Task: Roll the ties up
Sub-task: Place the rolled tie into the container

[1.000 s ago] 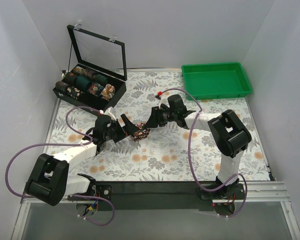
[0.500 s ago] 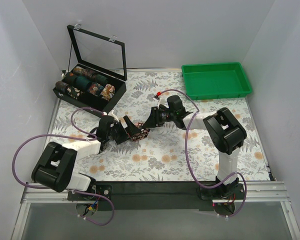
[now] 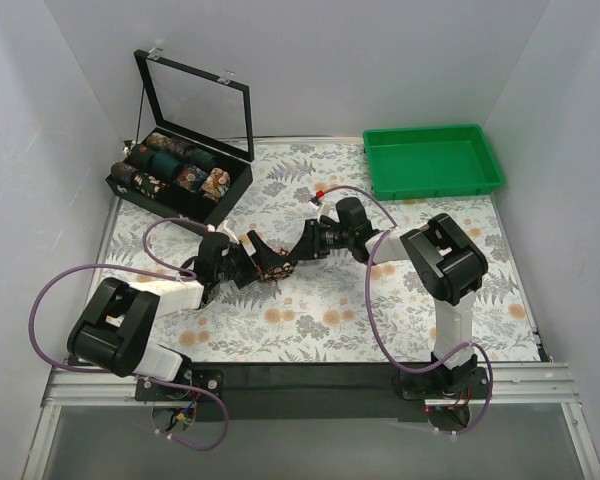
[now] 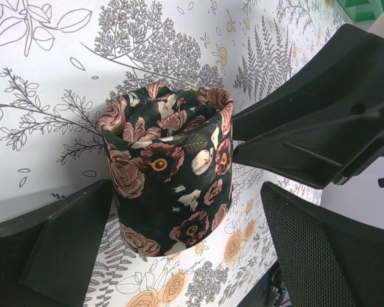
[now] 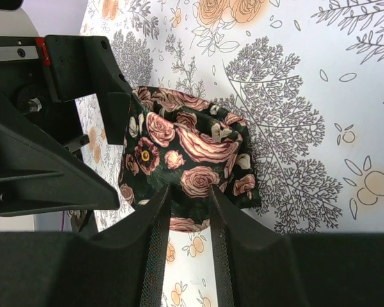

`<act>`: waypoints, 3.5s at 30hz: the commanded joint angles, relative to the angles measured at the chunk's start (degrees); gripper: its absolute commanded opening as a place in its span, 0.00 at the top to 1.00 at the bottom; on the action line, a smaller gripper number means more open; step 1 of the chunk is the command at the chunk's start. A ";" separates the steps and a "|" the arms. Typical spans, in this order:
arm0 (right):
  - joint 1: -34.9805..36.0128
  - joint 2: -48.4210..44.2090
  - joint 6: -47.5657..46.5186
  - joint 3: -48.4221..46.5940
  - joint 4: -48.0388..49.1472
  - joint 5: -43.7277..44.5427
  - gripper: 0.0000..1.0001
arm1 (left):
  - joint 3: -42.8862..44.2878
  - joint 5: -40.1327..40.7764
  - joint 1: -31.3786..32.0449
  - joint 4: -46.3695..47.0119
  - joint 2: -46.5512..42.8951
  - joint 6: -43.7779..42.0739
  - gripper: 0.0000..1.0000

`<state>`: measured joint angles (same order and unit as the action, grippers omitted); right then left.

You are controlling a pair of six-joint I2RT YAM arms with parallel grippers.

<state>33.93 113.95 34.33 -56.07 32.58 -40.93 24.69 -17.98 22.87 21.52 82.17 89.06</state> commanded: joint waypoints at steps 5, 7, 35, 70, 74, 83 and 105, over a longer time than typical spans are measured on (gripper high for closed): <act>-0.80 1.36 0.04 0.70 4.07 -1.08 0.69 | -1.31 0.49 0.50 -0.07 0.27 0.07 0.07; -0.80 1.80 0.04 0.53 4.25 -1.26 0.69 | -0.96 0.22 0.59 0.10 1.06 -0.72 0.06; -0.89 3.91 1.27 0.09 5.83 -1.70 0.71 | 2.30 -1.71 3.23 -0.69 4.75 -0.11 0.18; -0.80 3.65 2.24 1.14 7.94 -0.12 0.71 | 3.79 -0.30 3.76 -4.64 7.39 -0.64 0.39; -0.89 3.56 2.24 1.32 8.12 0.15 0.71 | 4.23 1.54 4.11 -6.39 7.39 -1.34 0.41; -0.80 2.77 2.50 2.02 8.91 0.76 0.71 | 5.02 3.04 4.46 -8.51 6.86 -2.04 0.58; -10.99 -20.67 -6.70 13.44 -1.25 0.76 0.34 | 10.38 4.35 4.37 -15.54 -0.61 -3.98 0.71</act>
<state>23.88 98.17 33.15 -44.03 36.91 -40.45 32.03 -15.38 27.07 9.63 85.17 86.85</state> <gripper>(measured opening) 0.659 0.381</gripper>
